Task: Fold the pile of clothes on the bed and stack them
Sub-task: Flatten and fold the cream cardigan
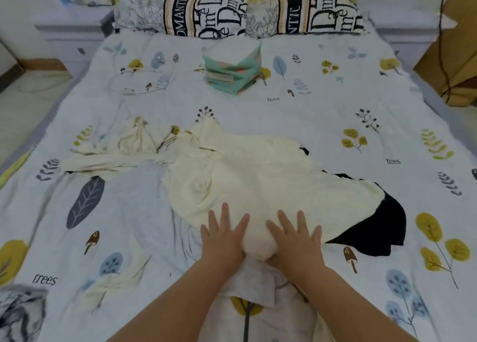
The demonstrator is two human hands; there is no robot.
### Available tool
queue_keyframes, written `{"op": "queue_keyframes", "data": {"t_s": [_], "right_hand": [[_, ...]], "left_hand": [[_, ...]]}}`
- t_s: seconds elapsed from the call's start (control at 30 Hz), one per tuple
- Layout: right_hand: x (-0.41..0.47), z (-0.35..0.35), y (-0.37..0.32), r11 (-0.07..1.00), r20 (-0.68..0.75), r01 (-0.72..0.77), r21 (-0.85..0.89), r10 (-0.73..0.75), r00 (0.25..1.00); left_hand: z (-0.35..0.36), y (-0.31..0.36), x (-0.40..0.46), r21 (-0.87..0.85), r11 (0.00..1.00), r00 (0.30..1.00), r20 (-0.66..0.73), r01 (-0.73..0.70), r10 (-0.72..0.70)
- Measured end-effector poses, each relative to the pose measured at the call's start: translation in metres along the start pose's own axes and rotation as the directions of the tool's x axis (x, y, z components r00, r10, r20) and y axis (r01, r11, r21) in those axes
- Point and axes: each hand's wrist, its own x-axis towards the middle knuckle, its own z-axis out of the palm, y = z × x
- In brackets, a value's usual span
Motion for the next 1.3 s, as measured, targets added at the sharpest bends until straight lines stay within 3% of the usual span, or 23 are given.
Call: {"op": "queue_keyframes", "data": {"t_s": [0.07,0.2,0.3,0.4,0.6,0.7,0.77,0.87,0.97,1.03,1.13,1.23,1.3], "right_hand": [[0.001,0.002,-0.005,1.000,-0.042,0.002,0.022,-0.001,0.999],[-0.017,-0.016,-0.009,0.985,-0.121,0.025,0.171,-0.004,0.993],[-0.045,-0.047,-0.005,0.872,-0.154,0.072,0.485,0.004,0.988],[-0.078,-0.087,-0.003,0.752,-0.185,0.095,0.652,0.037,0.982],[-0.143,-0.196,-0.009,0.512,-0.361,0.246,0.823,0.135,0.923],[-0.176,-0.258,-0.013,0.499,-0.444,0.342,0.796,0.097,0.891],[-0.196,-0.293,-0.013,0.509,-0.480,0.375,0.775,0.087,0.873],[-0.222,-0.336,-0.006,0.521,-0.510,0.372,0.769,0.147,0.848],[-0.247,-0.366,-0.002,0.549,-0.515,0.340,0.764,0.201,0.833],[-0.265,-0.383,-0.004,0.579,-0.519,0.320,0.750,0.214,0.827],[-0.293,-0.413,-0.010,0.632,-0.577,0.327,0.703,0.238,0.781],[-0.323,-0.450,-0.021,0.672,-0.648,0.363,0.645,0.230,0.726],[-0.343,-0.472,-0.034,0.688,-0.698,0.404,0.603,0.209,0.686]], "left_hand": [[-0.004,0.002,0.009,0.001,1.000,0.999,0.039,-0.007,0.007],[-0.025,0.003,0.000,-0.010,0.994,0.992,-0.059,-0.111,0.110],[-0.056,-0.005,-0.032,-0.123,0.951,0.951,-0.168,-0.282,0.260],[-0.093,-0.010,-0.069,-0.300,0.881,0.926,-0.211,-0.367,0.314],[-0.169,-0.036,-0.122,-0.320,0.923,0.928,-0.361,-0.214,0.090],[-0.211,-0.047,-0.147,-0.638,0.753,0.940,-0.331,-0.161,-0.079],[-0.248,-0.045,-0.166,-0.762,0.624,0.939,-0.320,-0.173,-0.130],[-0.319,-0.036,-0.202,-0.834,0.479,0.904,-0.394,-0.275,-0.168],[-0.390,-0.024,-0.246,-0.827,0.387,0.868,-0.483,-0.409,-0.114],[-0.427,-0.016,-0.275,-0.766,0.412,0.811,-0.576,-0.494,-0.098],[-0.465,-0.014,-0.314,-0.622,0.542,0.703,-0.707,-0.565,-0.078],[-0.485,-0.024,-0.348,-0.419,0.756,0.589,-0.806,-0.504,-0.054],[-0.489,-0.035,-0.366,-0.312,0.847,0.570,-0.822,-0.429,-0.014]]}}
